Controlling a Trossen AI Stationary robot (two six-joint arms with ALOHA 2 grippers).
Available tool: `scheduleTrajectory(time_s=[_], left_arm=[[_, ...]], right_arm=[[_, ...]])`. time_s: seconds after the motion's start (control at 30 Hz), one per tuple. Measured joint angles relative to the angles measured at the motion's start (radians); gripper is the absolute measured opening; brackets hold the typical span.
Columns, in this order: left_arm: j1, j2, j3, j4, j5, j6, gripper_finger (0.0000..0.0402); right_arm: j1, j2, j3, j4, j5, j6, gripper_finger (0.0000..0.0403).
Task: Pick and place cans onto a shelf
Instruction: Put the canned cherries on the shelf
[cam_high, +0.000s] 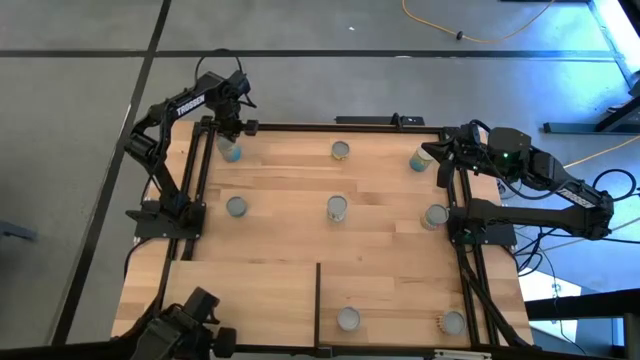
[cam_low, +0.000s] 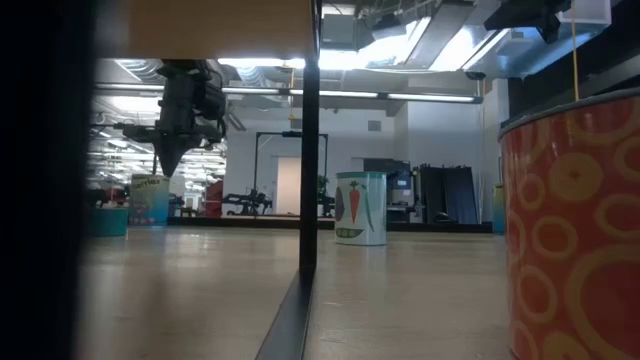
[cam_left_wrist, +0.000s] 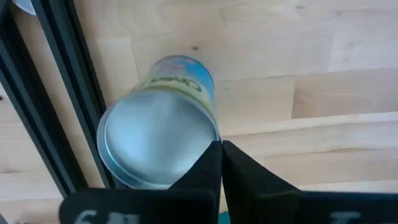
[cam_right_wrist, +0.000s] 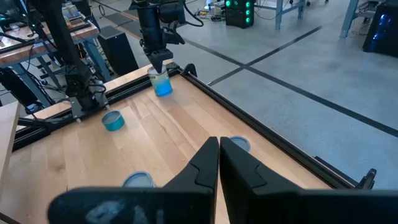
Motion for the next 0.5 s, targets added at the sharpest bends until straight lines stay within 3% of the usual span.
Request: scheduleTrajectory(time_s=[0.5], left_arm=[[-0.056,0.000,0.000,-0.104,0.074,0.059,0.0000]], right_arm=[[0.000,0.000,0.000,0.000,0.000,-0.002,0.0018]])
